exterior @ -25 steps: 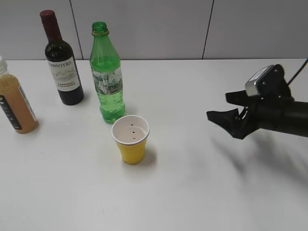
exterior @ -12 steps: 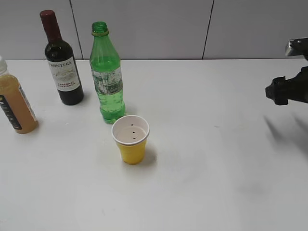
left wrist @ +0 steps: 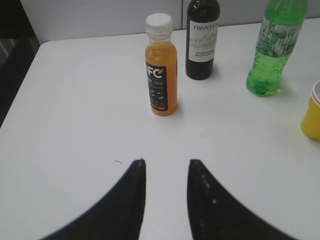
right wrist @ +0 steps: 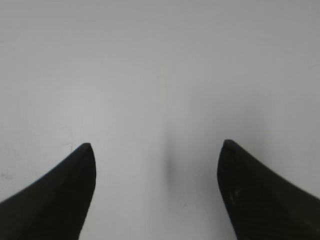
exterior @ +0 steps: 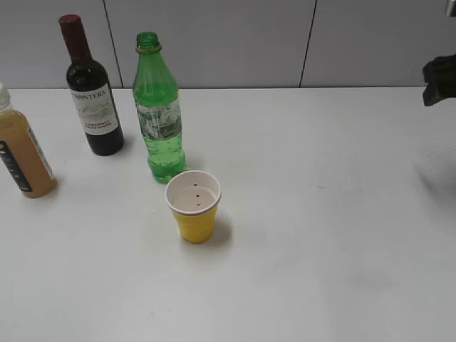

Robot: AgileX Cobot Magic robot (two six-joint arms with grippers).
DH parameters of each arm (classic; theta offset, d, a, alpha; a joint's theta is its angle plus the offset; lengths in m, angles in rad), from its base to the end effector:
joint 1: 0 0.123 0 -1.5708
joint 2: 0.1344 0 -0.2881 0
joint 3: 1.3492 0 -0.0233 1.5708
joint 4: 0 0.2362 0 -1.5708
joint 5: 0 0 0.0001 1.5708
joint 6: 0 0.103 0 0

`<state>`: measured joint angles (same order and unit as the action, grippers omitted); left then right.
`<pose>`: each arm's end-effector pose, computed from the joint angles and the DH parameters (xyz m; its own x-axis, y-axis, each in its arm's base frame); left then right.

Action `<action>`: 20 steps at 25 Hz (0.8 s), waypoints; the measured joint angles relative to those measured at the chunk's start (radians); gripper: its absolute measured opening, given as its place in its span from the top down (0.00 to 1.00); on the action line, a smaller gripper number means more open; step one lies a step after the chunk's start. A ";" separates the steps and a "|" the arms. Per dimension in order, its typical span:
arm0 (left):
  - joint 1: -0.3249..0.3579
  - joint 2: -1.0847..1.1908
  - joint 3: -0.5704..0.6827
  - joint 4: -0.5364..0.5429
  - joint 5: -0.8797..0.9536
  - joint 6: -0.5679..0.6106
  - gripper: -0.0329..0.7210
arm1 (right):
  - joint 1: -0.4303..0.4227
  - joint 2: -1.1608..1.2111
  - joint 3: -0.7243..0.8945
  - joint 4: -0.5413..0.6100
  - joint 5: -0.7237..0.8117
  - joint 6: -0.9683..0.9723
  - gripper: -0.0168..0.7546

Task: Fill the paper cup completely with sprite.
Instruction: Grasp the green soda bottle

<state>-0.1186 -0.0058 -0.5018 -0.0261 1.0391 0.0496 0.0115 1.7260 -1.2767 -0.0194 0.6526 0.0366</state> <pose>-0.0104 -0.0011 0.2673 -0.4214 0.0868 -0.9027 0.1539 0.9878 0.0232 0.3657 0.0030 0.2497 -0.8491 0.0114 -0.5280 0.0127 0.9999 0.0012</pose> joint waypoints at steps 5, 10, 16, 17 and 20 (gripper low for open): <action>0.000 0.000 0.000 0.000 0.000 0.000 0.65 | 0.000 0.000 -0.177 0.027 0.248 -0.058 0.22; 0.000 0.000 0.000 0.000 0.000 0.000 0.65 | 0.000 -0.004 -0.283 0.059 0.482 -0.107 0.22; 0.000 0.000 0.000 0.000 0.000 0.000 0.65 | 0.000 -0.079 -0.238 0.099 0.530 -0.128 0.22; 0.000 0.000 0.000 0.000 0.000 0.000 0.65 | 0.000 -0.107 -0.213 0.099 0.530 -0.128 0.22; 0.000 0.000 0.000 0.000 0.000 0.000 0.65 | 0.000 -0.203 -0.088 0.099 0.532 -0.129 0.22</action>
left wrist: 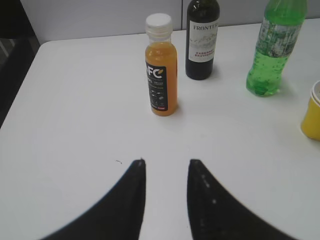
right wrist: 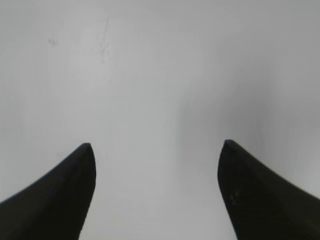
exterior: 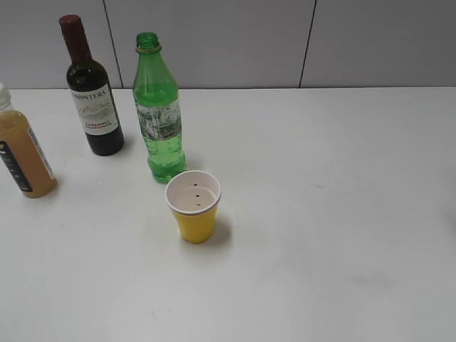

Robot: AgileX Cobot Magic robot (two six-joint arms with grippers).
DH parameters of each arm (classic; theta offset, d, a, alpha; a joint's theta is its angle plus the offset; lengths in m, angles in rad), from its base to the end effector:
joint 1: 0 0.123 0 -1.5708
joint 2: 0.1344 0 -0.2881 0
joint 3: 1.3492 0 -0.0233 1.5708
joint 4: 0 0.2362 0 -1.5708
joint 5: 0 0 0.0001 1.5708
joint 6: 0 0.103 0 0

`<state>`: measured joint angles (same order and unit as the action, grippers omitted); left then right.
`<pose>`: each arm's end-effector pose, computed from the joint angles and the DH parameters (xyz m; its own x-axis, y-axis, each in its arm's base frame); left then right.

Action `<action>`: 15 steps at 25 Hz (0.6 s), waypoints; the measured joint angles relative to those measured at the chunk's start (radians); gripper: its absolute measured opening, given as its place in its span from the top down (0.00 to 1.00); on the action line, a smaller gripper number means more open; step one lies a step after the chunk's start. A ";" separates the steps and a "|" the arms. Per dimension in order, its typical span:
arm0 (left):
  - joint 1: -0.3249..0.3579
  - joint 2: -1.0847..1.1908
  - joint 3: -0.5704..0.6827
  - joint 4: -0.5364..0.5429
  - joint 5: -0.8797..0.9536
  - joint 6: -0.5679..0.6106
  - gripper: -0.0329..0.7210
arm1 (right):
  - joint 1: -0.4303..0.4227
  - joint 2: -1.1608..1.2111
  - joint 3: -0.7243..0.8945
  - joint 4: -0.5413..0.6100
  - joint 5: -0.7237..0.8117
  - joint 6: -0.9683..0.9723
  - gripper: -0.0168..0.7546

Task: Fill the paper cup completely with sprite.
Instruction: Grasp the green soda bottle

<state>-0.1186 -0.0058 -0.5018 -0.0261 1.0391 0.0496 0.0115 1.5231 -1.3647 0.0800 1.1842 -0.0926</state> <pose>-0.0104 -0.0011 0.2673 -0.4214 0.0868 -0.9027 0.1539 0.9878 0.0232 0.2940 0.0110 0.3188 -0.9463 -0.0731 -0.3150 -0.0937 0.9943 0.0508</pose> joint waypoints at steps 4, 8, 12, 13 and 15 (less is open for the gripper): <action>0.000 0.000 0.000 0.000 0.000 0.000 0.65 | 0.000 -0.159 0.185 0.000 0.003 -0.001 0.22; 0.000 0.000 0.000 0.000 0.000 0.000 0.65 | 0.000 -0.320 0.357 0.000 -0.008 -0.002 0.22; 0.000 0.000 0.000 0.000 0.000 0.000 0.65 | 0.000 -0.481 0.499 0.000 -0.040 -0.002 0.22; 0.000 0.000 0.000 0.000 0.000 0.000 0.65 | 0.000 -0.522 0.532 0.000 -0.047 -0.002 0.22; 0.000 0.000 0.000 0.000 0.000 0.000 0.65 | 0.000 -0.594 0.590 0.000 -0.065 -0.003 0.22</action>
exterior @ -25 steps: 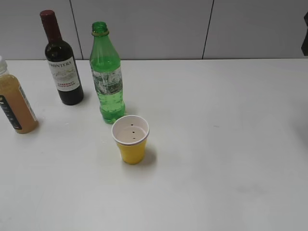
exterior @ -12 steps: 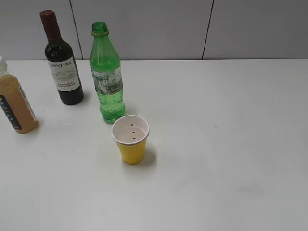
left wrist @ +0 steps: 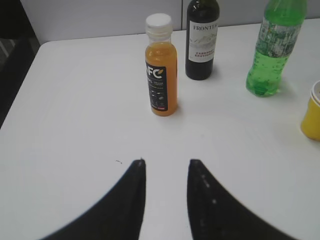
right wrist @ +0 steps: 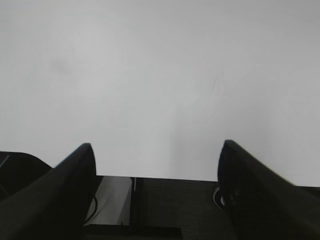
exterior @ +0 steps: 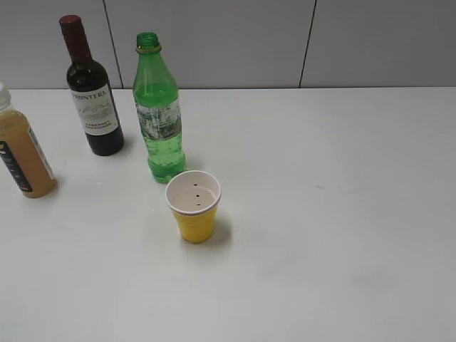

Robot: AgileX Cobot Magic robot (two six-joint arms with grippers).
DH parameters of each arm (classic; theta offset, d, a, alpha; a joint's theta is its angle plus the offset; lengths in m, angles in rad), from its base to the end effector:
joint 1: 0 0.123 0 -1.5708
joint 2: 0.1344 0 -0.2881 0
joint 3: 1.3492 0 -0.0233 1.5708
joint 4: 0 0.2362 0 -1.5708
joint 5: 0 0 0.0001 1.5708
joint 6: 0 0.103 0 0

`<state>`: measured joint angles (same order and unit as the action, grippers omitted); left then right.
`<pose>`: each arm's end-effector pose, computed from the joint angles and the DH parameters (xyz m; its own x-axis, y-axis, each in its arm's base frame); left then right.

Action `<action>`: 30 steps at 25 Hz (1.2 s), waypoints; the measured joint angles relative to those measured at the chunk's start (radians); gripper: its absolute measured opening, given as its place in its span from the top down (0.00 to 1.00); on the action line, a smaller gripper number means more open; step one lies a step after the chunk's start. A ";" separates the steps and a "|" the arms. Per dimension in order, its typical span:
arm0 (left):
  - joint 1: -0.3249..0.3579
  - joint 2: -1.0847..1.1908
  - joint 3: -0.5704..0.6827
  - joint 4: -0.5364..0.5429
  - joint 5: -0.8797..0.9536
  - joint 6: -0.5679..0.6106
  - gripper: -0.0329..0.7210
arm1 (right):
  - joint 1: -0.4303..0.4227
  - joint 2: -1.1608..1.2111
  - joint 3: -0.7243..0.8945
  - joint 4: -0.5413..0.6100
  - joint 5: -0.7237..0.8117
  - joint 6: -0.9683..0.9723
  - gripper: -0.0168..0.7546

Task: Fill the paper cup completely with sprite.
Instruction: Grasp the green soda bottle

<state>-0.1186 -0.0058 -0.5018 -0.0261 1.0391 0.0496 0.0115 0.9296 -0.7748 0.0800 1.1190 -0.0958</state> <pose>-0.0104 -0.0011 0.2673 -0.4214 0.0868 -0.9027 0.1539 0.9878 0.0232 0.1358 0.0090 0.2869 -0.9225 -0.0712 -0.3793 -0.0947 0.9945 0.0436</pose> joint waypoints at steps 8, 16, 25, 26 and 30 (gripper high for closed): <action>0.000 0.000 0.000 0.000 0.000 0.000 0.65 | 0.000 -0.287 0.218 0.002 -0.078 0.000 0.22; 0.000 0.000 0.000 0.000 0.000 0.000 0.65 | 0.000 -0.546 0.328 0.007 -0.108 0.000 0.23; 0.000 0.000 0.000 0.000 0.000 0.000 0.65 | 0.000 -0.799 0.350 0.030 -0.157 0.000 0.23; 0.000 0.000 0.000 0.000 0.000 0.000 0.65 | 0.000 -0.823 0.354 0.036 -0.160 0.000 0.23; 0.000 0.000 0.000 0.000 0.000 0.000 0.65 | 0.000 -0.897 0.357 0.048 -0.172 -0.001 0.23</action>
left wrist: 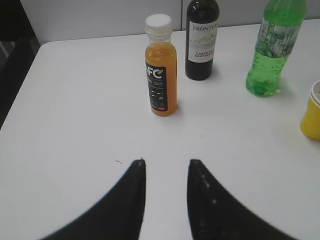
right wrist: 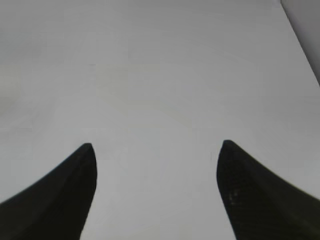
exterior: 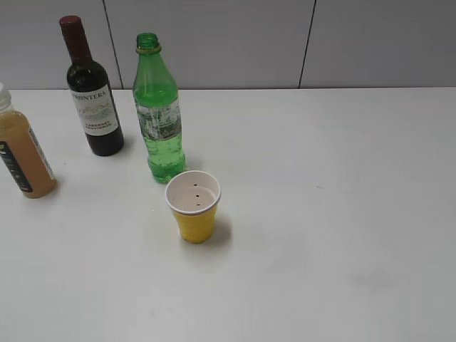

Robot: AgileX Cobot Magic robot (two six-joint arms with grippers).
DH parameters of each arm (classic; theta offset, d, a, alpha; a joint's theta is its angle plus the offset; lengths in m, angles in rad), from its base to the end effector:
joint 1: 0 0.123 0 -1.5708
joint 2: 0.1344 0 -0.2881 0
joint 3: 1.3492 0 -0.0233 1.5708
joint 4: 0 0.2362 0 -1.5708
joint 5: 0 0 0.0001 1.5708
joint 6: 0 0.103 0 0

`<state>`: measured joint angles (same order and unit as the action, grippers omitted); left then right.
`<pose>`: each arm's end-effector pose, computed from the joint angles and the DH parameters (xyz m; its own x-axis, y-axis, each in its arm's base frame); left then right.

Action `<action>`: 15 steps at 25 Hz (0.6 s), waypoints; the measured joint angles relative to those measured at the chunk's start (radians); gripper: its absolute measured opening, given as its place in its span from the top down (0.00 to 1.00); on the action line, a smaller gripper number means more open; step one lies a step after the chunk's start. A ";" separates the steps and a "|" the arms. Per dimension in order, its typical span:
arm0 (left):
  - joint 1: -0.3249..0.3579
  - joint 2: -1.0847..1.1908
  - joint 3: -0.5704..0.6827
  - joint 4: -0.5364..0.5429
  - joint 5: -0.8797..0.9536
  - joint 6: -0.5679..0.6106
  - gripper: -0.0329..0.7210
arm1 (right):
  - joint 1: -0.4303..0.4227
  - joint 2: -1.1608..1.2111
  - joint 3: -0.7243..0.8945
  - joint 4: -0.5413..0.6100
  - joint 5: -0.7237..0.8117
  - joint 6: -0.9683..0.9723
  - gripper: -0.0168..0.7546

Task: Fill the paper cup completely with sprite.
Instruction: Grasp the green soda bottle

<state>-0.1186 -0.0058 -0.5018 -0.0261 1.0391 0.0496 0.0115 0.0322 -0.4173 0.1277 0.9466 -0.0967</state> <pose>-0.0104 -0.0011 0.2673 -0.4214 0.0868 -0.9027 0.1539 0.9878 0.0232 0.0068 0.0107 0.2525 -0.4509 -0.0269 -0.8922 -0.1134 0.9932 0.0274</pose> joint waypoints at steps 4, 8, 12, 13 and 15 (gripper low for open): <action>0.000 0.000 0.000 0.000 0.000 0.000 0.65 | 0.000 -0.035 0.003 0.002 0.000 0.000 0.23; 0.000 0.000 0.000 0.000 0.000 0.000 0.65 | 0.000 -0.035 0.003 0.007 0.000 0.000 0.23; 0.000 0.000 0.000 0.000 0.000 0.000 0.65 | 0.000 -0.035 0.003 0.007 0.000 0.000 0.23; 0.000 0.000 0.000 0.000 0.000 0.000 0.65 | 0.000 -0.035 0.003 0.007 0.000 0.000 0.23; 0.000 0.000 0.000 0.000 0.000 0.000 0.65 | 0.000 -0.035 0.003 0.007 0.000 0.000 0.23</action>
<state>-0.1186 -0.0058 -0.5018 -0.0261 1.0391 0.0496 0.0115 -0.0028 -0.4143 0.1349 0.9468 -0.0967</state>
